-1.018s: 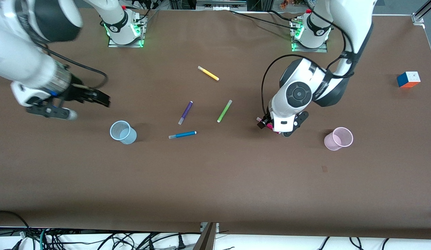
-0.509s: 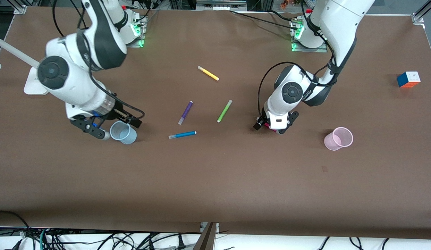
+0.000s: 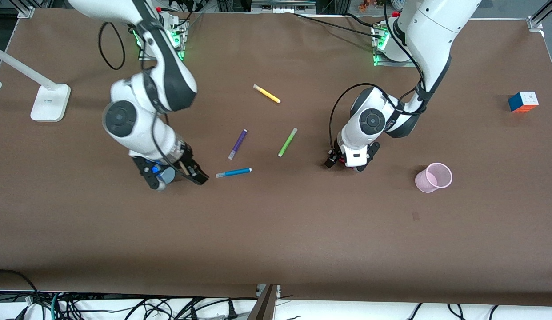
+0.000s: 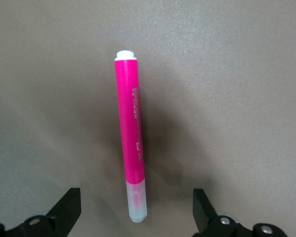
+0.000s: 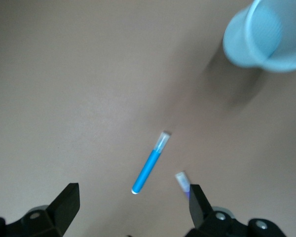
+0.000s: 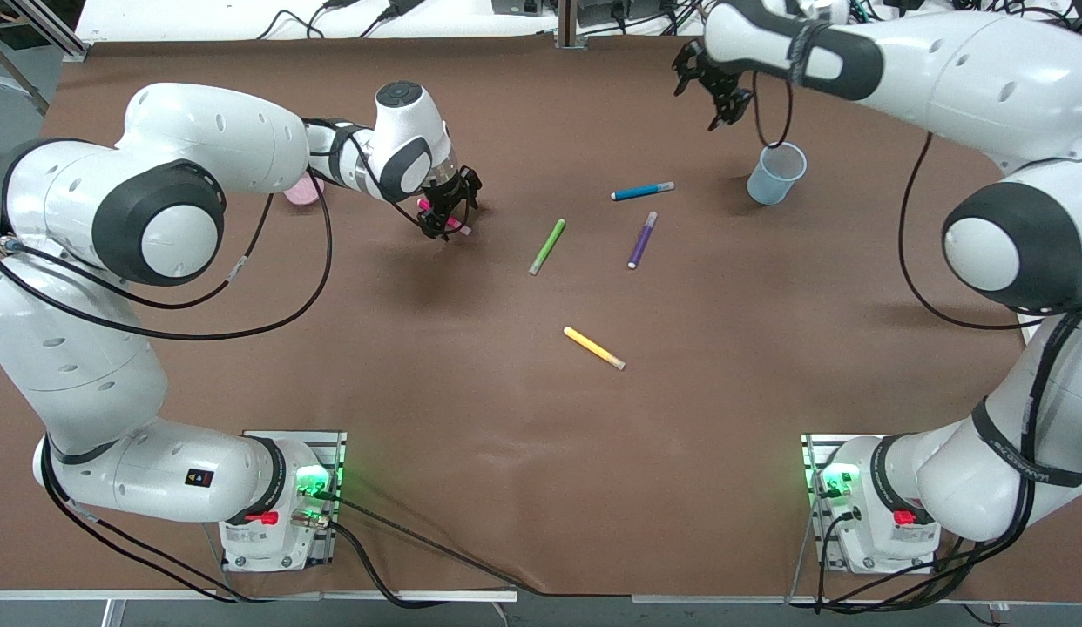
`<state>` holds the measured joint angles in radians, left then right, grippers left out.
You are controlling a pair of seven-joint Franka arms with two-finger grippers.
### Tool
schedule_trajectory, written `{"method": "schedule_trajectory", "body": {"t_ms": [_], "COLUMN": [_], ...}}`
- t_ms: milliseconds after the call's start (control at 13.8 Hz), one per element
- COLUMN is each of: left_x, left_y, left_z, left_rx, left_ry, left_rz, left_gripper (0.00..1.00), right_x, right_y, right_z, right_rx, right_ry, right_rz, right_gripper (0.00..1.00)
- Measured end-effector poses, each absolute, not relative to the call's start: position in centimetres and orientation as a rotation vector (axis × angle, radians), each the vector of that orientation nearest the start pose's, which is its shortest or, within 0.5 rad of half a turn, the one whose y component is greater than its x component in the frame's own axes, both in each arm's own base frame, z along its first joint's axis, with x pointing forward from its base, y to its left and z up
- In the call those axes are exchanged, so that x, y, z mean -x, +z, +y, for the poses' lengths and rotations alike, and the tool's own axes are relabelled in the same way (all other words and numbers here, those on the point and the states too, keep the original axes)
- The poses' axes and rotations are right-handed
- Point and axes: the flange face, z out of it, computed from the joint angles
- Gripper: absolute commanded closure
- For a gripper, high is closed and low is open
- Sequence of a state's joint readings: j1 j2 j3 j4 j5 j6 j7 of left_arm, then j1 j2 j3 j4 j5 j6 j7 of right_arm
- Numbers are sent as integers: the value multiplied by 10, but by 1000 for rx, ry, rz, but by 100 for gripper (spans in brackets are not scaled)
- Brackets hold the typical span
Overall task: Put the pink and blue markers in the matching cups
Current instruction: 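Close the left gripper on pink while the right gripper closes on blue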
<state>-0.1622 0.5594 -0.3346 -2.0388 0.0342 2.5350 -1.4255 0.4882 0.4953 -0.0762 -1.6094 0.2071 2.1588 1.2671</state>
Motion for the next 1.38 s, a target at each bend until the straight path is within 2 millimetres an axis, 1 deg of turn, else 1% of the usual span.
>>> {"method": "schedule_trajectory", "body": {"t_ms": [73,145,218,291,436,509,582,655,727,873,1091,1236,1309,1382], "left_x": [-521,-521,-521,-521,-521,-520,-520,-519,-519,-519,-521,-524,-527,-530], "left_y": [175,175,175,175,175,175,175,174,174,174,176,181,186,193], "left_z": [-282,-282,-282,-282,-283,-284,-285,-286,-286,-286,-288,-290,-291,-293], "left_rx": [2845,2844,2845,2850,2864,2865,2866,2866,2866,2867,2866,2848,2831,2808], "left_ry": [236,237,235,227,196,194,194,195,195,194,191,191,197,213], "left_rz": [-1457,-1458,-1456,-1443,-1397,-1391,-1389,-1388,-1387,-1386,-1397,-1430,-1444,-1454], "left_gripper": [19,39,63,79,91,93,98,100,100,100,100,100,100,100], "right_x": [-623,-620,-617,-613,-606,-604,-604,-605,-605,-606,-605,-606,-605,-605], "right_y": [328,310,294,276,246,236,230,227,226,221,202,189,183,177], "right_z": [304,315,324,330,341,344,345,343,342,342,341,340,340,339], "right_rx": [2648,2633,2624,2620,2611,2585,2550,2522,2507,2492,2496,2490,2491,2493], "right_ry": [101,102,108,120,151,180,212,235,246,245,243,226,222,220], "right_rz": [1429,1468,1501,1536,1598,1632,1658,1680,1694,1704,1718,1722,1725,1727], "right_gripper": [6,6,6,7,14,17,18,22,25,28,30,33,40,50]}}
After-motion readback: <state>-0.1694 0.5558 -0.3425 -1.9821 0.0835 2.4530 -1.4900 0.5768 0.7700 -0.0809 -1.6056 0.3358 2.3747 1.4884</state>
